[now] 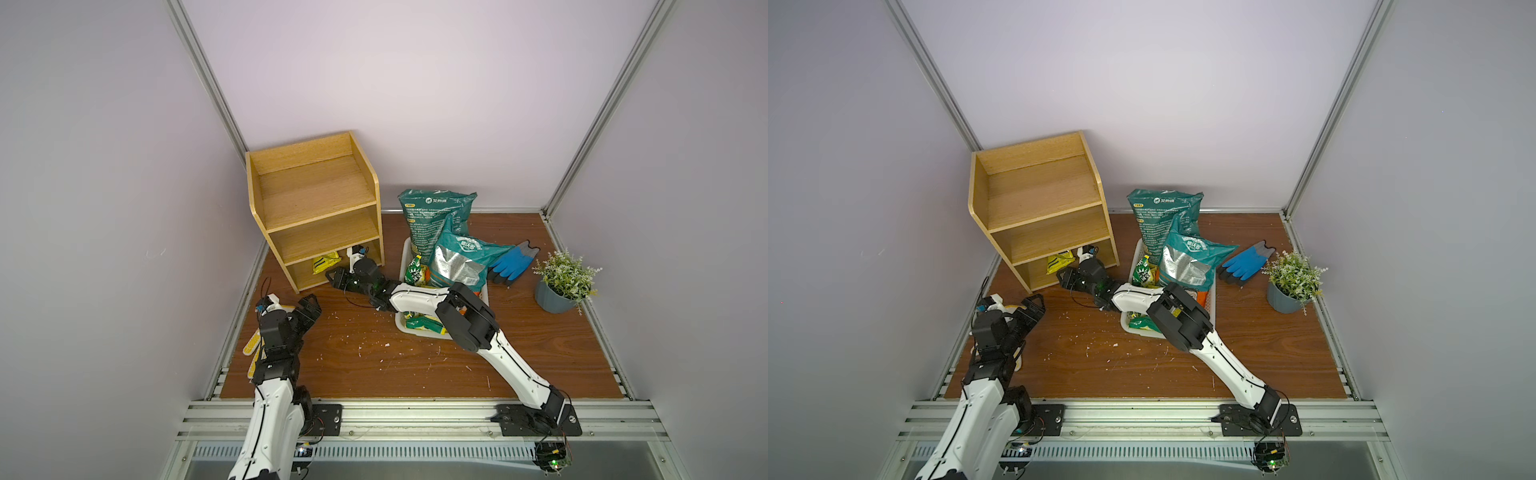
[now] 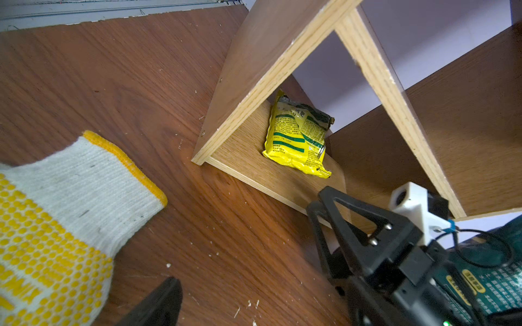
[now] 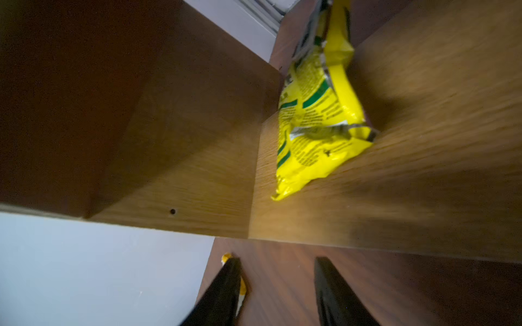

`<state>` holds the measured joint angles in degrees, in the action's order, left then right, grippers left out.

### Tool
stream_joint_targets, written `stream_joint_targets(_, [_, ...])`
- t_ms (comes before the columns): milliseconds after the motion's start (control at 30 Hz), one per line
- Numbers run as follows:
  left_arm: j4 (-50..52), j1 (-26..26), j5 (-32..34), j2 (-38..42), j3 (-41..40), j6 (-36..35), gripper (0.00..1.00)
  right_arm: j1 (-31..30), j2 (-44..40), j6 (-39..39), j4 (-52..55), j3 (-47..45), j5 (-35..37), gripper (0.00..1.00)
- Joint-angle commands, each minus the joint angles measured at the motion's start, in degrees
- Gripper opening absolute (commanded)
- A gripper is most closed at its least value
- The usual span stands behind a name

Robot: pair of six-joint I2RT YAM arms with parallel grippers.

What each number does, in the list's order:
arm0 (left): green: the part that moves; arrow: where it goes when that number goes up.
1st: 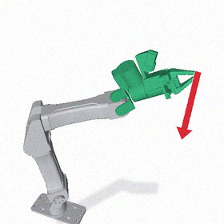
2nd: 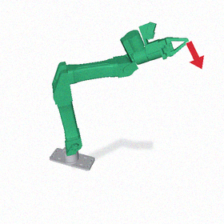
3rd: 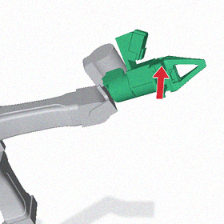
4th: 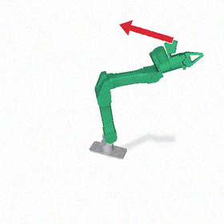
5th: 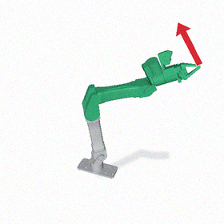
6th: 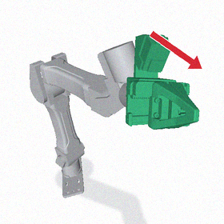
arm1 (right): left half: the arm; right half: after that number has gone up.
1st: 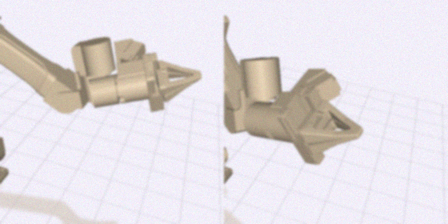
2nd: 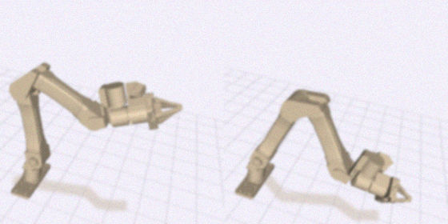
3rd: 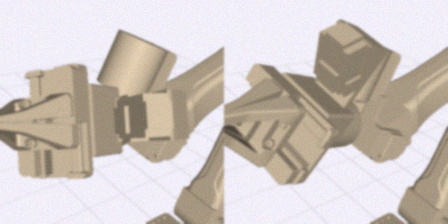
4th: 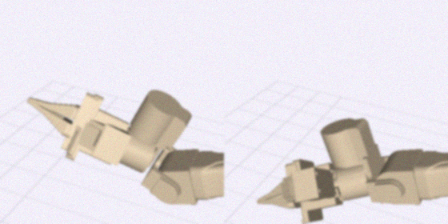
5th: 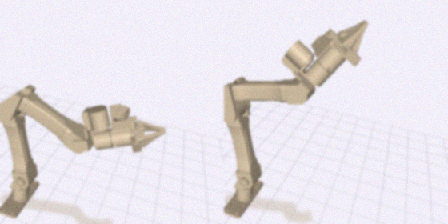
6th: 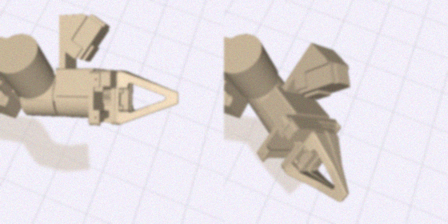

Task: Take down the fertilizer bag from the shelf
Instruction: Pick up the fertilizer bag from the shelf.

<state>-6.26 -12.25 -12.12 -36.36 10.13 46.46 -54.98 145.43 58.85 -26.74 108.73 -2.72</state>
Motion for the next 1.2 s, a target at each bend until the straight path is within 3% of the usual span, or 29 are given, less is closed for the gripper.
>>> stream_joint_targets(0, [0.45,-0.73,0.88,0.67,0.21,-1.06,0.94,1.64,-1.13,5.2,-6.17,1.69,5.1,0.48])
stream_joint_targets(200, [0.2,-0.76,0.85,0.58,0.19,-1.09,0.94,0.84,-0.22,6.66,-11.07,2.16,11.09,0.46])
stream_joint_targets(567, [0.56,-0.76,1.13,0.9,0.35,-1.16,0.94,0.58,9.21,8.09,-0.94,18.83,11.93,0.47])
stream_joint_targets(867, [0.48,-0.75,1.13,0.88,0.26,-1.09,0.94,-0.03,9.04,8.06,5.86,18.6,15.97,0.48])
stream_joint_targets(1167, [0.33,-0.76,1.14,0.55,0.41,-1.19,0.94,-0.02,17.94,6.96,5.67,31.34,12.3,0.5])
